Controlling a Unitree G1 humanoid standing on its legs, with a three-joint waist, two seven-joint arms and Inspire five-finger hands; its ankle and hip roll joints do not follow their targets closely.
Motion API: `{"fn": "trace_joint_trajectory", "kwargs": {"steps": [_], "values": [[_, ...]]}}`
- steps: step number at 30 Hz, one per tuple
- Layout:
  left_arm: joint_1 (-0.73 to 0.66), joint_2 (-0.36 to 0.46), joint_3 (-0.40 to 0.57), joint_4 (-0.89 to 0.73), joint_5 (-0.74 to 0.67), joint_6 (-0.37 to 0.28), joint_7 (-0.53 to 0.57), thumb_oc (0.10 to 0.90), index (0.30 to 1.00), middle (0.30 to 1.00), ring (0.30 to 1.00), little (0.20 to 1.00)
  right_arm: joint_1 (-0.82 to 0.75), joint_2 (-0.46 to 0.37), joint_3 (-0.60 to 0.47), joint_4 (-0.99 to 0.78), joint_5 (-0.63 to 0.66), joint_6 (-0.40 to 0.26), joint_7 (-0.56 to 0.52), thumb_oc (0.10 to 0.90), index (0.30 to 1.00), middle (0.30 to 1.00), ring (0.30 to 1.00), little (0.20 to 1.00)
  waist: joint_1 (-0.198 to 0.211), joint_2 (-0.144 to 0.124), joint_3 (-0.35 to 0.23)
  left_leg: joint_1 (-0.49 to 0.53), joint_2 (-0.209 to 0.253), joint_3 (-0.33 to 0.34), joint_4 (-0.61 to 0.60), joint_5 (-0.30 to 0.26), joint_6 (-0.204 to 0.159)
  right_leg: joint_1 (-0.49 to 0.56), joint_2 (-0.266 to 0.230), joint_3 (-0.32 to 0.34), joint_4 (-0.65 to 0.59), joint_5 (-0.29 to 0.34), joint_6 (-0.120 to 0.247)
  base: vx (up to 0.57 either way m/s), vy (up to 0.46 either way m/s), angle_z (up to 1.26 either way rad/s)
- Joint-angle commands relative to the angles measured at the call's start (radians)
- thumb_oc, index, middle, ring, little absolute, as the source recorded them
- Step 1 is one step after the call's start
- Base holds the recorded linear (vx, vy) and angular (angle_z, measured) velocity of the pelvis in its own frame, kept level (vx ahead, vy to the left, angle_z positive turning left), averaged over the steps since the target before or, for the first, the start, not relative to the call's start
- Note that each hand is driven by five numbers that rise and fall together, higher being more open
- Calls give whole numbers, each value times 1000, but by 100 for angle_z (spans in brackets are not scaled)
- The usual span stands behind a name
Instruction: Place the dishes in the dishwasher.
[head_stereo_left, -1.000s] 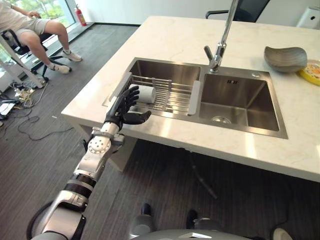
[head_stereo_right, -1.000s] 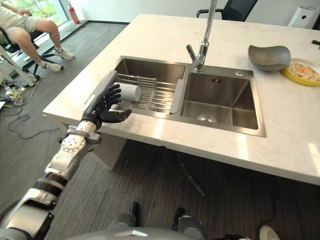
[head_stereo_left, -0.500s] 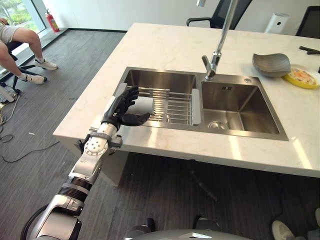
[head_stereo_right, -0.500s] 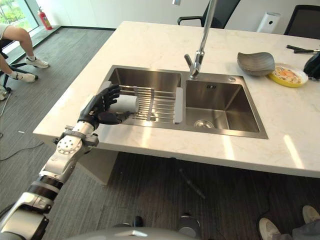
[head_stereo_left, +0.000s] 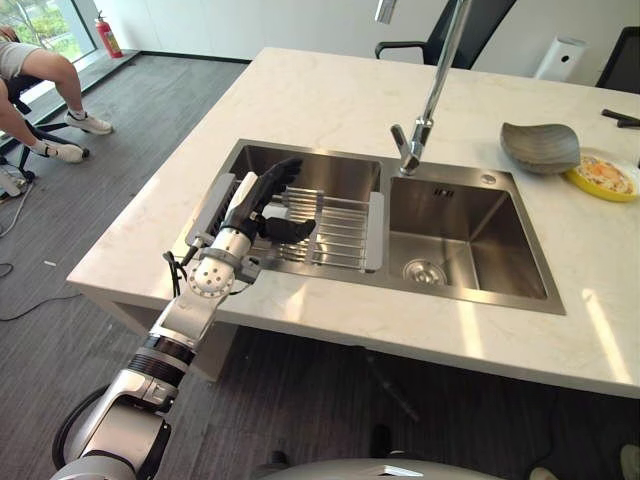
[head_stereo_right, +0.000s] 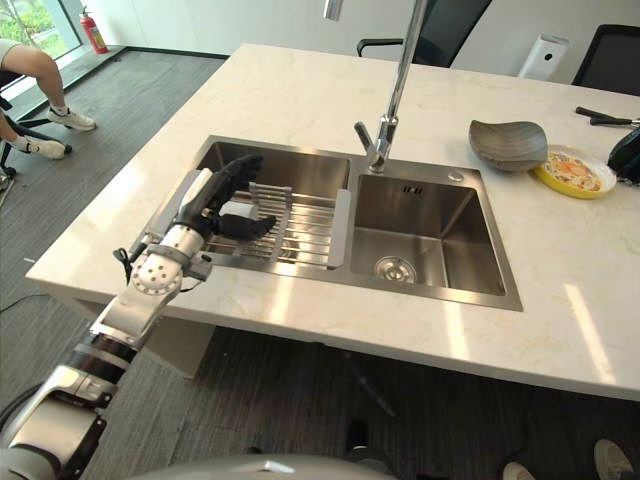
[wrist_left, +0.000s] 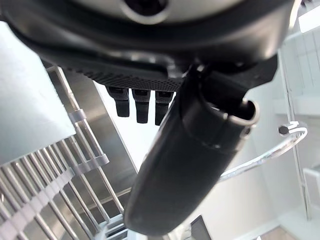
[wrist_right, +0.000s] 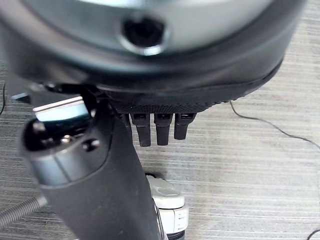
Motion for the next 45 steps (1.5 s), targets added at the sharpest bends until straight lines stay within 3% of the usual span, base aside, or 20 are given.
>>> {"fn": "trace_joint_trajectory", "kwargs": {"steps": [1, 3, 9, 19, 40, 45], "values": [[-223, 67, 0, -72, 90, -81, 32, 800, 900, 900, 900, 900, -5, -29, 40, 17, 1, -10, -1, 800, 900, 900, 900, 900, 19, -20, -40, -51, -40, -4, 9, -36, -7, 78, -42, -28, 19, -161, 94, 35, -47, 3], [-313, 177, -89, -85, 240, -71, 9, 800, 900, 900, 900, 900, -4, -40, 44, 15, 10, -16, 12, 800, 900, 900, 900, 900, 10, -4, -34, -43, -29, -3, 8, -32, -14, 83, -32, -33, 19, -161, 89, 54, -86, 3], [-408, 242, -203, -29, 226, -59, -67, 800, 900, 900, 900, 900, 19, -57, 41, 21, 16, -14, 15, 800, 900, 900, 900, 900, -2, 26, -32, -30, -18, 0, 5, -26, -22, 92, -23, -37, 19, -174, 85, 34, -35, 3], [-524, 313, -332, 99, 284, -50, -69, 800, 900, 900, 900, 900, 18, -57, 51, 26, 28, -11, 11, 800, 900, 900, 900, 900, -16, 64, -27, -40, -17, 7, 4, -22, -24, 82, -23, -37, 19, -174, 88, 5, -4, 0], [-560, 318, -401, 359, 427, 0, -30, 800, 900, 900, 900, 900, 16, -47, 60, 24, 28, -7, -4, 800, 900, 900, 900, 900, -39, 73, -22, -32, -28, 45, 4, -43, -14, 71, -38, -12, 19, -164, 98, 1, 22, -3], [-591, 320, -450, 507, 472, 13, -21, 800, 900, 900, 900, 900, 20, -56, 60, 38, 20, -5, -11, 800, 900, 900, 900, 900, -55, 75, -23, -28, -33, 55, 4, -50, -11, 69, -44, -7, 19, -159, 101, 2, 38, -7]]}}
